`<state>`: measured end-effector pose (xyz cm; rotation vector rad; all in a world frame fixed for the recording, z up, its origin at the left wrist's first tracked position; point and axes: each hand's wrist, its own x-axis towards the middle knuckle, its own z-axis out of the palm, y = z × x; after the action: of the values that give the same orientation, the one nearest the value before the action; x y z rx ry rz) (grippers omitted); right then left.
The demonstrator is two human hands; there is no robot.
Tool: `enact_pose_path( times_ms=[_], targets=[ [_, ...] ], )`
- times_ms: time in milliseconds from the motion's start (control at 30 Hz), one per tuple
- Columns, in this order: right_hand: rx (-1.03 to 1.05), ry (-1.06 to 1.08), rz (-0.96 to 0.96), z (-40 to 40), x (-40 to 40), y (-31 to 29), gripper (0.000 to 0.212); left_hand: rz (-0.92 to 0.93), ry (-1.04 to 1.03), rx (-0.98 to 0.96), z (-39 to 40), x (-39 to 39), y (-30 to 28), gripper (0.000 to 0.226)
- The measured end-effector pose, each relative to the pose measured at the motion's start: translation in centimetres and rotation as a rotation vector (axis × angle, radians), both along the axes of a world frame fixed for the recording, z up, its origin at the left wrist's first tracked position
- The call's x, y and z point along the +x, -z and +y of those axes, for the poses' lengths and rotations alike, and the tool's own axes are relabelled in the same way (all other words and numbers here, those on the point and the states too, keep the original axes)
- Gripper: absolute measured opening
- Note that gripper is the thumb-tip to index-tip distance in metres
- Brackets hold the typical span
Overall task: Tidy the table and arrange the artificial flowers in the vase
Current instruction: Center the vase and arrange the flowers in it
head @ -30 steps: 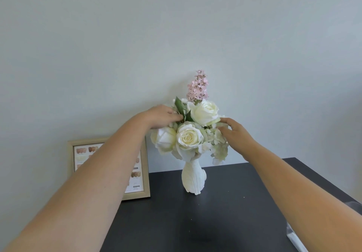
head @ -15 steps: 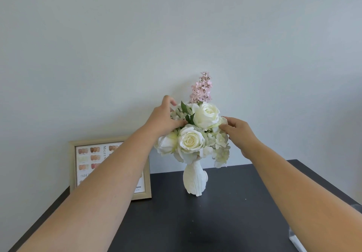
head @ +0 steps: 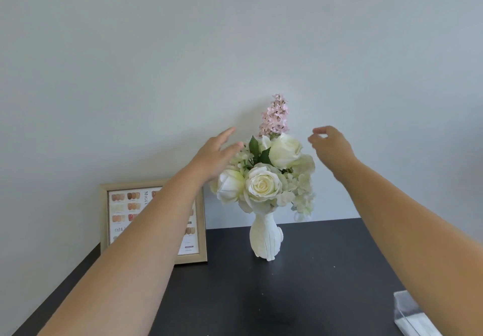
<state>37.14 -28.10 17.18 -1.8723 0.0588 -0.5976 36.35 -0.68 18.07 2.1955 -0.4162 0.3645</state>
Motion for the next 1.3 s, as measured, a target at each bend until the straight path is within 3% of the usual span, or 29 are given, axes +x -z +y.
enact_pose_path(
  times_ms=[167,300,367,433,533,667,800,1033,1133,1300],
  targets=[
    [-0.113,-0.141,0.035,2.0,3.0,-5.0,0.033,-0.025,-0.095,-0.171,0.2,-1.7,3.9,0.060],
    [-0.269,-0.219,0.237,4.7,4.5,-6.5,0.073,-0.129,-0.197,-0.330,-1.3,-3.0,6.0,0.061],
    [-0.419,-0.227,0.352,5.5,4.7,-7.0,0.080,-0.187,-0.211,-0.346,-2.0,-3.5,6.5,0.061],
    [-0.557,-0.270,0.408,6.0,5.0,-7.4,0.057,-0.209,-0.185,-0.324,-2.6,-3.8,6.9,0.059],
    [-0.590,-0.305,0.326,6.7,5.6,-7.8,0.029,-0.216,-0.157,-0.257,-3.1,-3.6,6.8,0.054],
    [-0.552,-0.312,0.253,7.9,5.5,-8.2,0.031,-0.213,-0.154,-0.219,-3.0,-3.2,6.5,0.053],
    [-0.577,-0.302,0.224,8.3,5.1,-7.9,0.013,-0.195,-0.148,-0.214,-2.8,-3.3,6.6,0.053],
    [-0.466,-0.346,0.169,8.3,5.5,-6.4,0.012,-0.189,-0.161,-0.186,-2.0,-3.0,6.7,0.053],
    [-0.449,-0.331,0.140,8.4,5.8,-5.9,0.026,-0.188,-0.167,-0.183,-1.9,-3.0,6.6,0.052],
    [-0.568,-0.305,0.147,9.0,5.1,-5.5,0.028,-0.198,-0.170,-0.179,-1.9,-2.9,6.4,0.052]
  ],
)
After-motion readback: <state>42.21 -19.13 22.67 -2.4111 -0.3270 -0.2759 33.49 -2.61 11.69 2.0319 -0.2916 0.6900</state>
